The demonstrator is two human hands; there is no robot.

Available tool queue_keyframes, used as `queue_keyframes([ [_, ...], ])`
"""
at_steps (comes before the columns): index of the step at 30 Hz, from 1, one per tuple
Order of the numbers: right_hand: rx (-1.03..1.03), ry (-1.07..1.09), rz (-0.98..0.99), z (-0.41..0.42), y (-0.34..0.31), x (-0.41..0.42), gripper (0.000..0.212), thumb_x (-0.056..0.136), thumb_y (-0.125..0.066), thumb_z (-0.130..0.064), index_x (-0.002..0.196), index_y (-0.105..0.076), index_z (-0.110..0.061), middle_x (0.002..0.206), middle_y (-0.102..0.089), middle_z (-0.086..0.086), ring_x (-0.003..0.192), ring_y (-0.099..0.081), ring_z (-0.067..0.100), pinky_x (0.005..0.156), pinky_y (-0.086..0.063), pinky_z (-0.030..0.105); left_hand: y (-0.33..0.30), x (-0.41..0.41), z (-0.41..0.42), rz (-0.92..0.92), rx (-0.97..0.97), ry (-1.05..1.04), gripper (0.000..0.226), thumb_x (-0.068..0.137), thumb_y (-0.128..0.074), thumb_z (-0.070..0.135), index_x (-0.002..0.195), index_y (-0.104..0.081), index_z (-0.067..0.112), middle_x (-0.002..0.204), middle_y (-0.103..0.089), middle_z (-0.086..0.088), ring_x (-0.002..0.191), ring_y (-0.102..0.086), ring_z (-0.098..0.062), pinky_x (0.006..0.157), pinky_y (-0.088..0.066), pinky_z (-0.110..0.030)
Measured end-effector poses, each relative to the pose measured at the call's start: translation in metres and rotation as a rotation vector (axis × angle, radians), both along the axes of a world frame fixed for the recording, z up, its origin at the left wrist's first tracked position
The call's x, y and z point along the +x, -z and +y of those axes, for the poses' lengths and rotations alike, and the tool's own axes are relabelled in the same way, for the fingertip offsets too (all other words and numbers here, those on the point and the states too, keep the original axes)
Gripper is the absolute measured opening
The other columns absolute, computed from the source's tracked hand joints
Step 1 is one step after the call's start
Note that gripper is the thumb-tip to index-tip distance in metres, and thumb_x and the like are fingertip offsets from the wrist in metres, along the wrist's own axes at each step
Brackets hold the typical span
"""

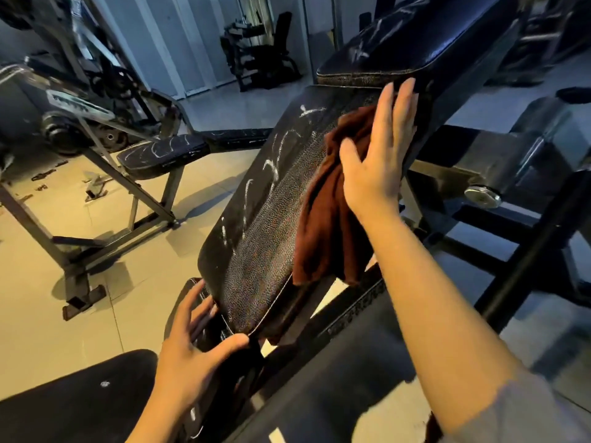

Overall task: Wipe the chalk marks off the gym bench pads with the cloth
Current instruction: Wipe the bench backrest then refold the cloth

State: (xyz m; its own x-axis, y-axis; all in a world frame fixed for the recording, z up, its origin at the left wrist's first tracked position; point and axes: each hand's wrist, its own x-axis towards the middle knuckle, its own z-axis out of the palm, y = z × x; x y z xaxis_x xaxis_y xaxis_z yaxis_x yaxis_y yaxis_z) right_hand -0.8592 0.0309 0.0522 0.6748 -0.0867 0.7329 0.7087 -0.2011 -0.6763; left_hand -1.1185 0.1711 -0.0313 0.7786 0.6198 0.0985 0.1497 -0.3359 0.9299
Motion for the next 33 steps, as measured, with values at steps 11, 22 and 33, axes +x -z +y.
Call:
queue_keyframes([
  [11, -0.009, 0.009, 0.003, 0.054, 0.089, -0.119, 0.065, 0.096, -0.047, -0.024, 0.149, -0.021, 0.003, 0.159, -0.006, 0.022, 0.15, 0.0, 0.029, 0.122, -0.007, 0.047, -0.002, 0.002, -0.007, -0.008, 0.077, -0.012, 0.088, 0.051, -0.084, 0.039, 0.126, -0.038, 0.049, 0.139, -0.048, 0.005, 0.125, -0.047, -0.007, 0.112, -0.033, -0.041],
  [22, -0.04, 0.045, -0.074, 0.007, 0.011, -0.008, 0.064, 0.089, -0.049, -0.011, 0.149, -0.027, 0.0, 0.157, -0.014, 0.028, 0.146, -0.004, 0.036, 0.119, -0.001, 0.047, 0.004, -0.003, 0.002, 0.001, 0.045, 0.037, 0.091, 0.045, -0.088, 0.06, 0.117, -0.035, 0.076, 0.134, -0.048, 0.013, 0.115, -0.045, 0.018, 0.107, -0.036, -0.035],
  [33, 0.112, 0.069, 0.002, 0.049, 0.07, -0.087, 0.055, 0.097, -0.045, -0.014, 0.147, -0.029, 0.004, 0.158, -0.012, 0.022, 0.148, -0.01, 0.035, 0.122, -0.01, 0.046, 0.005, -0.002, 0.0, -0.006, 0.067, 0.066, 0.09, 0.053, -0.086, 0.048, 0.124, -0.032, 0.061, 0.128, -0.046, 0.023, 0.114, -0.044, 0.016, 0.11, -0.034, -0.037],
])
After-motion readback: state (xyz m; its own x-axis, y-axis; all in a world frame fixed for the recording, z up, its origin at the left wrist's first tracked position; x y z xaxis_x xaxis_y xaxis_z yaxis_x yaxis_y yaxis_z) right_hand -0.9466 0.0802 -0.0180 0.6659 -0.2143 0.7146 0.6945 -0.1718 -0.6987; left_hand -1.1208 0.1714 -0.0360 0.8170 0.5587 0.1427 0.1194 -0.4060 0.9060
